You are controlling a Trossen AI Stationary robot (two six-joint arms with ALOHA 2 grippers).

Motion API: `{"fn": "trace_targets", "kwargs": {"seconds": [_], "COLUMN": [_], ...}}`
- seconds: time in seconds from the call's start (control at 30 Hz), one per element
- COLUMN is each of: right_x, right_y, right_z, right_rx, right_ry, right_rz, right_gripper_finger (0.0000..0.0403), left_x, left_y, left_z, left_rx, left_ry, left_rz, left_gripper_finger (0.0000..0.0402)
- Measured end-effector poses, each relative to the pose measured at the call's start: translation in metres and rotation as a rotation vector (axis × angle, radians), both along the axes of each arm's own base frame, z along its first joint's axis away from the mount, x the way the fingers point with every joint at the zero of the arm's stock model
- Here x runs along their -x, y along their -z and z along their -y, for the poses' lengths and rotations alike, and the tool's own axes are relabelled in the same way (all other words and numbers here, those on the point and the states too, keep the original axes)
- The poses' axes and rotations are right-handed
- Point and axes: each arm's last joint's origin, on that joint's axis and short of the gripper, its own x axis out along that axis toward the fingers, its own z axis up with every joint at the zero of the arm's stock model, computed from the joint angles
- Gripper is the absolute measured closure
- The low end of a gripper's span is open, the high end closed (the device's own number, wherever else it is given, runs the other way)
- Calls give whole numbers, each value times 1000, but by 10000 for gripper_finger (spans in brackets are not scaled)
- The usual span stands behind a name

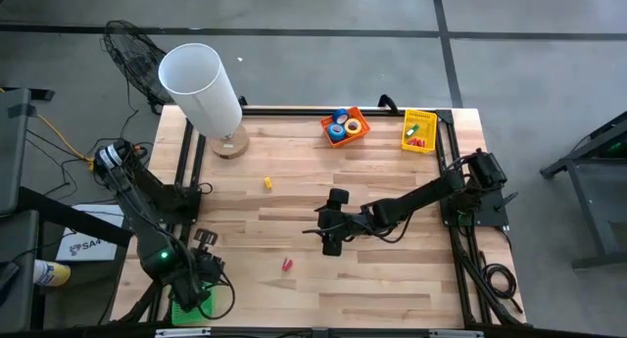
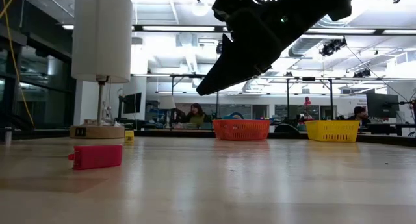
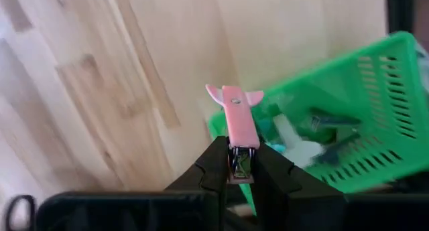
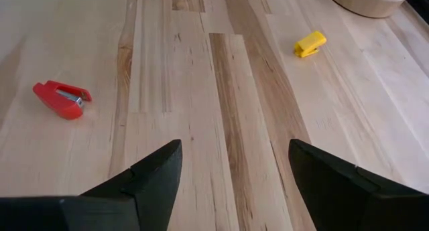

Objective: Pick and place Stapler, Stapler remover, tape
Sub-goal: Put the pink staple remover into the green bin

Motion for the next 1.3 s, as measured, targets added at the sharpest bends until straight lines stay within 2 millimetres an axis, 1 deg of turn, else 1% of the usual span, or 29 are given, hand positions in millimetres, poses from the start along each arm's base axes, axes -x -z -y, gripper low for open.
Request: {"fn": "trace_targets", "kwargs": {"seconds": [0.13,0.3,0.37,0.53,0.73,0.9,0.97,1.03,1.17,1.3], "right_x": [0,0,0,0,0,0,0,0,0,0], "right_y": [0,0,0,0,0,0,0,0,0,0], "right_z": [0,0,0,0,0,0,0,0,0,0], "right_rx": [0,0,0,0,-13,-16,-16,-15,-15,-15], "right_ry": [0,0,0,0,10,11,11,10,10,10], "right_rz": [0,-1,-1,-1,2,2,2,2,2,2], "right_gripper_finger": [137,137,137,137,137,137,137,137,137,137], "left_x": [-1,3,8,19,29,33,32,29,26,24], "left_y": [0,0,0,5,17,33,38,42,44,44], "left_z": [-1,2,6,22,38,51,56,59,59,60], "left_rx": [-24,33,51,101,51,6,7,1,-38,-63], "left_ry": [17,-29,-48,-51,49,237,321,370,368,361], "left_rz": [33,-48,-70,-93,-61,-88,-85,-66,-2,55], "left_gripper_finger": [362,362,362,362,362,362,362,362,352,314]}}
